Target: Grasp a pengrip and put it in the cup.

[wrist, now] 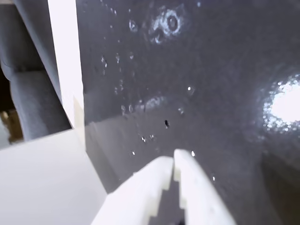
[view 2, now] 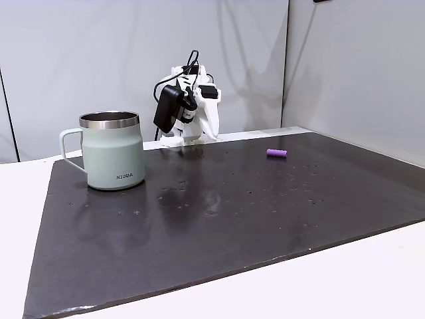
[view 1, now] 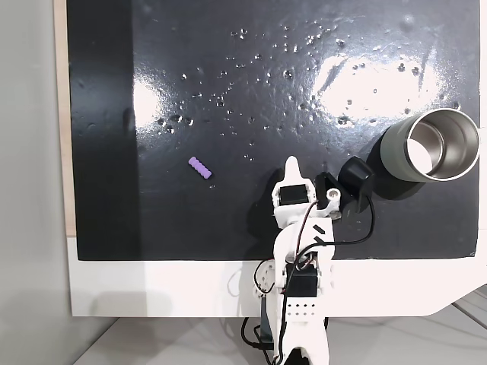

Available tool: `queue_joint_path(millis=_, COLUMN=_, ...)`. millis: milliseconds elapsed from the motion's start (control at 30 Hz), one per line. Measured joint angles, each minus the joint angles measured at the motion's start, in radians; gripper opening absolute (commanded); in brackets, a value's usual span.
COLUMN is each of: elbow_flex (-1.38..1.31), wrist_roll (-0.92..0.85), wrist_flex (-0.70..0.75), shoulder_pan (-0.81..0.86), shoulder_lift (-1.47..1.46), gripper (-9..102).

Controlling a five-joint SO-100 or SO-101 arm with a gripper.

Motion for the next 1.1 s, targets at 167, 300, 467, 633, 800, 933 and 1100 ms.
queue_joint_path(millis=167, elbow_flex=-0.227, wrist_roll=-0.204, wrist_flex=0.075, shoulder_pan=-0.078, shoulder_lift=-0.199, gripper=0)
queue_joint_path(millis=300, elbow_flex=-0.499, wrist_roll=-0.344, wrist_flex=0.152, shoulder_pan=-0.13, shoulder_lift=-0.477, gripper=0)
queue_joint_path(millis=467, elbow_flex=-0.784, wrist_roll=-0.589, wrist_flex=0.229, shoulder_pan=-0.222, shoulder_lift=-0.693, gripper=2)
queue_joint_path(millis=633, elbow_flex=-0.943, wrist_roll=-0.831, wrist_flex=0.293, shoulder_pan=-0.276, shoulder_lift=-0.844, gripper=11)
queue_joint_path(millis=800, elbow_flex=-1.034, wrist_roll=-1.005, wrist_flex=0.305, shoulder_pan=-0.334, shoulder_lift=-0.991, gripper=21)
queue_joint_path(millis=933, elbow_flex=-1.091, wrist_roll=-1.088, wrist_flex=0.308, shoulder_pan=-0.362, shoulder_lift=-1.103, gripper=24)
queue_joint_path(millis=1100, elbow_flex=-1.111, wrist_roll=-1.167, wrist_flex=0.324, shoulder_pan=-0.445, shoulder_lift=-1.206, gripper=25)
